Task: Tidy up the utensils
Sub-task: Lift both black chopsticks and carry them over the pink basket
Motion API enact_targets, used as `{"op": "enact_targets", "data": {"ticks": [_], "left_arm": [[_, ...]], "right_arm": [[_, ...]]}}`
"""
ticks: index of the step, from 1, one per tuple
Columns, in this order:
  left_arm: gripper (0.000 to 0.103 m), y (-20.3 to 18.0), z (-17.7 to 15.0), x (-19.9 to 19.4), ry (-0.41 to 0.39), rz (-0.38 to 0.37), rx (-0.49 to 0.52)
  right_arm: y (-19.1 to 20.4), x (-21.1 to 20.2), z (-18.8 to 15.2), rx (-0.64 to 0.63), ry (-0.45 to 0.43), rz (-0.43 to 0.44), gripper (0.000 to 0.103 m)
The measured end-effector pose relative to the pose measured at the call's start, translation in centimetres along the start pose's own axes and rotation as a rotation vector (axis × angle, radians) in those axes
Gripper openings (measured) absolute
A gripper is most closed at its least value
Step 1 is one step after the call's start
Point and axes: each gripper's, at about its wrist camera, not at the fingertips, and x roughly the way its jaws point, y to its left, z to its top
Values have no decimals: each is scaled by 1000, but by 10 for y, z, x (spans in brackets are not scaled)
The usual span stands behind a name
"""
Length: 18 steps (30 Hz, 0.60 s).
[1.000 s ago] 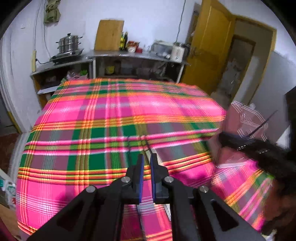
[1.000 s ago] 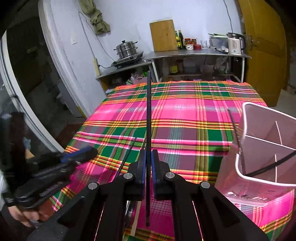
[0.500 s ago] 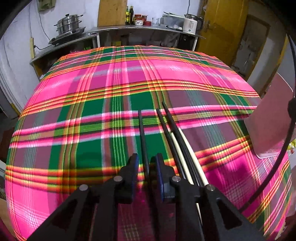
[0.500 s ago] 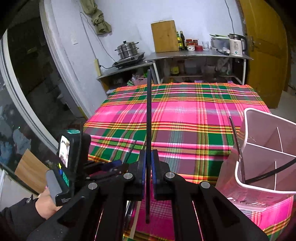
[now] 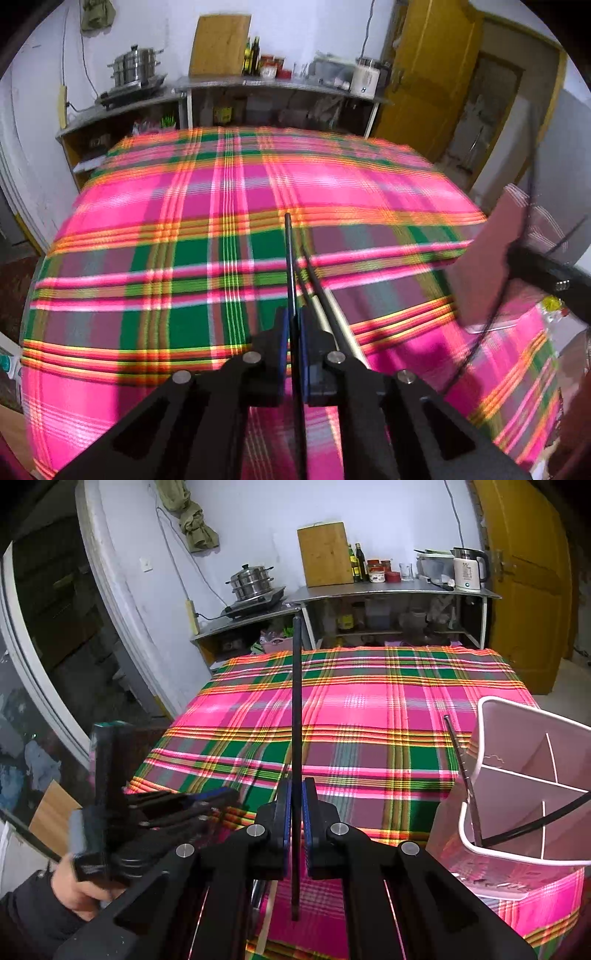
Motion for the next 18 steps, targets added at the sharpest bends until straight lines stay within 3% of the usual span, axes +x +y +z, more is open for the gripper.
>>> {"op": "enact_targets", "data": {"ticks": [8, 18], "left_arm": [[6, -12, 6, -66, -109, -46, 13], [6, -29, 9, -115, -166, -91, 21]], "right_arm": [[0, -22, 0, 4, -31, -1, 6], [-4, -64, 2, 23, -97, 6, 6]]}}
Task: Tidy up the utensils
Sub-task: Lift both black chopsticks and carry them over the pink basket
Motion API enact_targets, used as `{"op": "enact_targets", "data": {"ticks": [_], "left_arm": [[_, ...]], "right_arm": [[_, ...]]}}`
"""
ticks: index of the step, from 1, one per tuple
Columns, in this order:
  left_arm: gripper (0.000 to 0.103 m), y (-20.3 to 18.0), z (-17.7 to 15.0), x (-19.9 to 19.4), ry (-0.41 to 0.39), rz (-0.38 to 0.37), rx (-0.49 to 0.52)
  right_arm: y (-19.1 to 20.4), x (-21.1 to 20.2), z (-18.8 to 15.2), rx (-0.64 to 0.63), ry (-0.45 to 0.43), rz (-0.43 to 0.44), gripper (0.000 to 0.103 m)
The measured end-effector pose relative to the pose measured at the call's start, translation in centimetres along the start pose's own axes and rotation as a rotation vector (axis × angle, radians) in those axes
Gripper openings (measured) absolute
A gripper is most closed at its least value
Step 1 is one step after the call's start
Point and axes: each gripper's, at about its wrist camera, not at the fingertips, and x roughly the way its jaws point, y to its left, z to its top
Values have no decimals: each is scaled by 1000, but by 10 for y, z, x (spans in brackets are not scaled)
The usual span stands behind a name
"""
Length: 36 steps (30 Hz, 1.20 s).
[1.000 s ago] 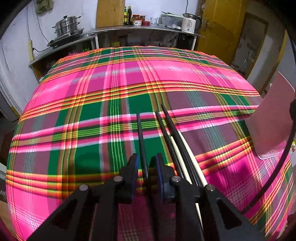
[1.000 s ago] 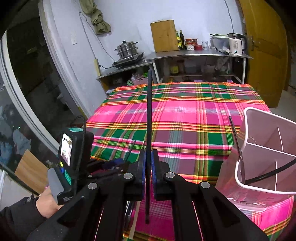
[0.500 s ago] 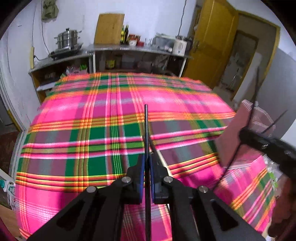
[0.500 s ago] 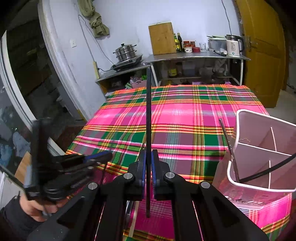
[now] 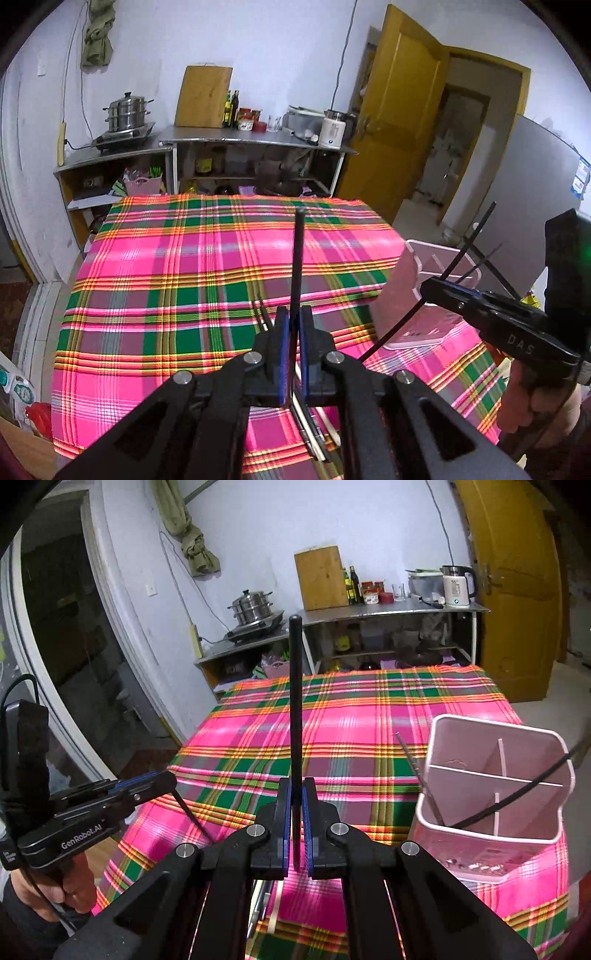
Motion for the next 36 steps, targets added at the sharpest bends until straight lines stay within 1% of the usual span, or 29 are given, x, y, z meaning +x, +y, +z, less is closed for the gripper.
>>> {"op": "enact_targets", "data": {"ticks": [5, 13, 17, 23, 31, 36], "left_arm": [[6, -14, 4, -11, -9, -35, 6], [6, -48, 16, -20, -10, -134, 25], [6, -71, 28, -15, -11, -193, 40], [6, -101, 50, -5, -25, -258, 57], [6, -120, 84, 10, -80, -286, 49], [6, -126, 94, 31, -84, -276, 47]], "right_arm": [[-6, -23, 0, 10, -33, -12, 6], [-23, -64, -2, 34, -84, -49, 6], [-40, -84, -1, 64, -114, -81, 6], [-67, -108, 8, 117, -165, -133, 6], [-92, -125, 30, 161, -238, -169, 6], [-103, -116, 35, 180, -245, -181, 6]]}}
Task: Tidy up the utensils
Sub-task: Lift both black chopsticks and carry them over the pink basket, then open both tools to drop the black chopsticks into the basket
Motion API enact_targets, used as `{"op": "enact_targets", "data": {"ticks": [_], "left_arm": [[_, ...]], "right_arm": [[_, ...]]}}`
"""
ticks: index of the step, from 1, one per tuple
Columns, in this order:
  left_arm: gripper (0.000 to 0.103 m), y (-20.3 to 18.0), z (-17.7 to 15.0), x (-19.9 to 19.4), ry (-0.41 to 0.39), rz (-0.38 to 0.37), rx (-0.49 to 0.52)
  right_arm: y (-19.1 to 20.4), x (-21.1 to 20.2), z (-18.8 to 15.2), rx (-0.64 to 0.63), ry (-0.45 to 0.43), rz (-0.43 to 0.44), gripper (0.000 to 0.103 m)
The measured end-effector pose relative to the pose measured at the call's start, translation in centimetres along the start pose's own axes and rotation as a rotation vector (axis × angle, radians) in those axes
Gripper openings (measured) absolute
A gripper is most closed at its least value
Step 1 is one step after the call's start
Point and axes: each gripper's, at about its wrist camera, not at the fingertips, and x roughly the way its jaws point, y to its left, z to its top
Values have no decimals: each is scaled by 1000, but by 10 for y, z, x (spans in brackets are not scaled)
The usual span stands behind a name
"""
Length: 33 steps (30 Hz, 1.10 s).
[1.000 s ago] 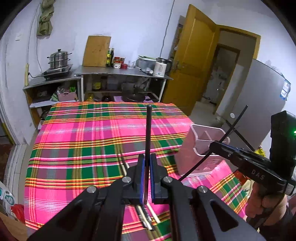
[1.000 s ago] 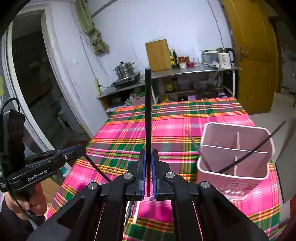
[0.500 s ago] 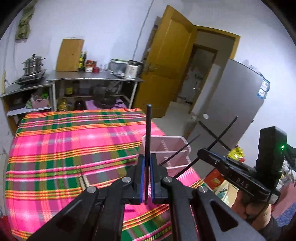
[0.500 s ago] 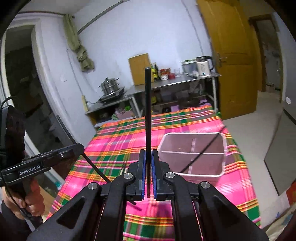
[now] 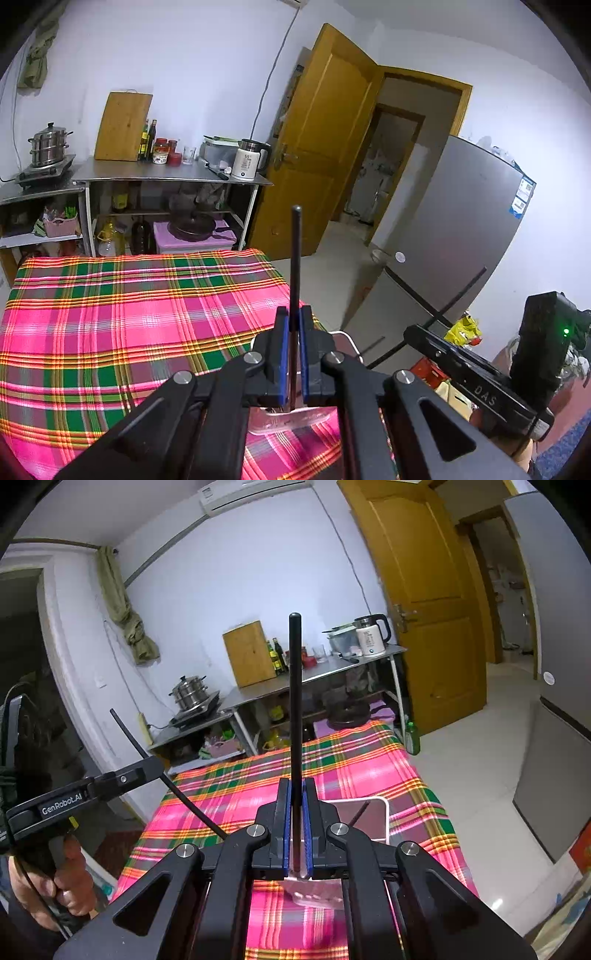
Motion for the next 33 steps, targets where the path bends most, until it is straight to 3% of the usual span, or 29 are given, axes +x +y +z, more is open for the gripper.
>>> {"op": "enact_targets", "data": {"ticks": [18, 21, 24, 29, 33], "left_arm": [[6, 16, -53, 61, 146, 27, 6], [9, 20, -55, 58, 147, 27, 2], [21, 21, -56, 49, 133, 33, 4], [22, 28, -55, 23, 91, 48, 4], [22, 41, -61, -4, 56, 84, -2]], "right_arm": [[-19, 63, -42, 18, 162, -26, 6], [-19, 66, -47, 15, 184, -24, 6], [-19, 62, -46, 6, 181, -37, 7], [-18, 47, -44, 9, 147, -47, 15], [-18, 32, -47, 15, 118, -49, 16]]}}
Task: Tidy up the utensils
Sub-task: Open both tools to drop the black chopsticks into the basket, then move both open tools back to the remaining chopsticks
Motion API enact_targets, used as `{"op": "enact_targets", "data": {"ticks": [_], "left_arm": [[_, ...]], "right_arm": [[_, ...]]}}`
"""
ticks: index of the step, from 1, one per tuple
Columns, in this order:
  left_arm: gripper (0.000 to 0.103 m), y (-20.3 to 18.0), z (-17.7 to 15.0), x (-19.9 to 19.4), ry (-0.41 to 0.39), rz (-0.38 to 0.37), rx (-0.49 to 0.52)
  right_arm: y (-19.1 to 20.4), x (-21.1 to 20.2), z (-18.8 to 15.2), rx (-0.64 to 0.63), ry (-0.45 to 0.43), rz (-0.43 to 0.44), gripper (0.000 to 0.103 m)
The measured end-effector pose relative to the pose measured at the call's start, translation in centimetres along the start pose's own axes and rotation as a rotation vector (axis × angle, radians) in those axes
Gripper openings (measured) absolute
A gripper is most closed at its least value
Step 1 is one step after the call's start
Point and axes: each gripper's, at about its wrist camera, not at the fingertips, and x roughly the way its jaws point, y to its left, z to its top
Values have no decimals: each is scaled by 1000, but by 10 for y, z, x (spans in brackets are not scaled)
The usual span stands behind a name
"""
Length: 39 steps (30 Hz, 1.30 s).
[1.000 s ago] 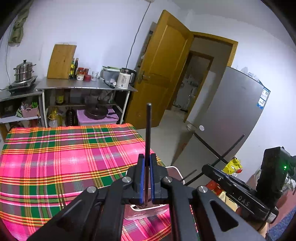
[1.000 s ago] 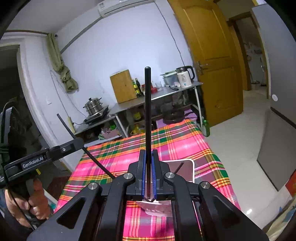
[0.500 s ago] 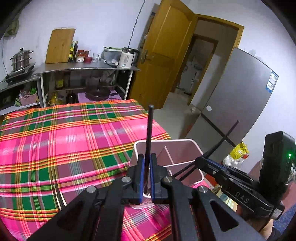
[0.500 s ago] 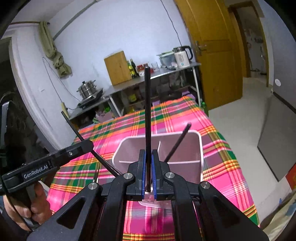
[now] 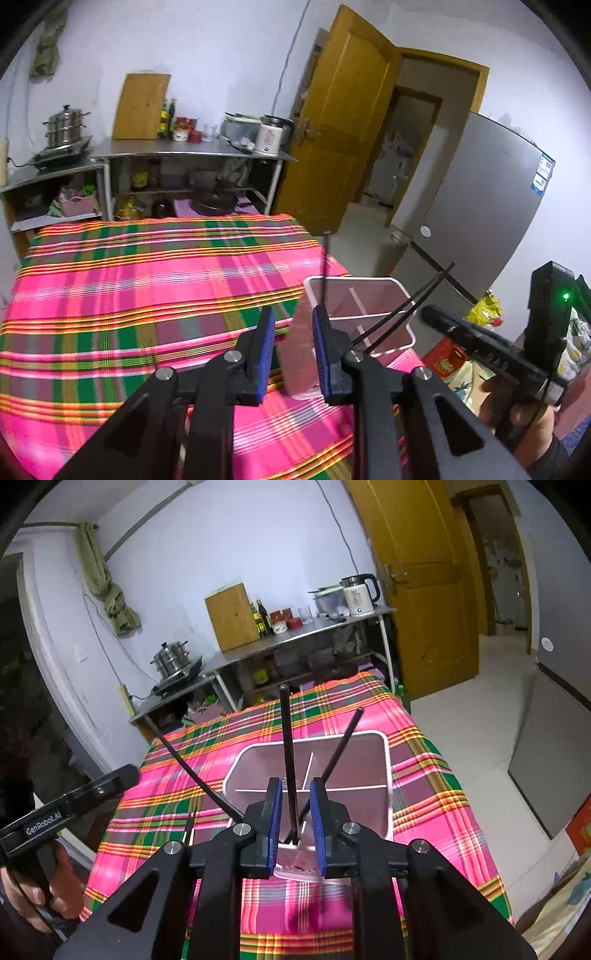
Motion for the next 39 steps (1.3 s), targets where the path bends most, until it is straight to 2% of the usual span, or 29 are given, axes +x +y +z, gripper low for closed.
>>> {"op": "enact_targets", "data": {"ticks": [8, 16, 24, 35, 39], "left_arm": [[22, 34, -36, -40, -16, 109, -48], [22, 65, -78, -44, 48, 174, -122], [22, 84, -108, -21, 127, 228, -157], [23, 107, -130, 35, 223, 265, -175], [33, 112, -134, 50, 245, 270, -182]], "right_arm": [[9, -22, -18, -14, -5, 46, 16], [36, -20, -46, -82, 58, 96, 16], [68, 7, -74, -148, 160, 150, 16], [85, 41, -95, -186, 253, 173, 16], [89, 51, -98, -194, 277, 178, 16]]}}
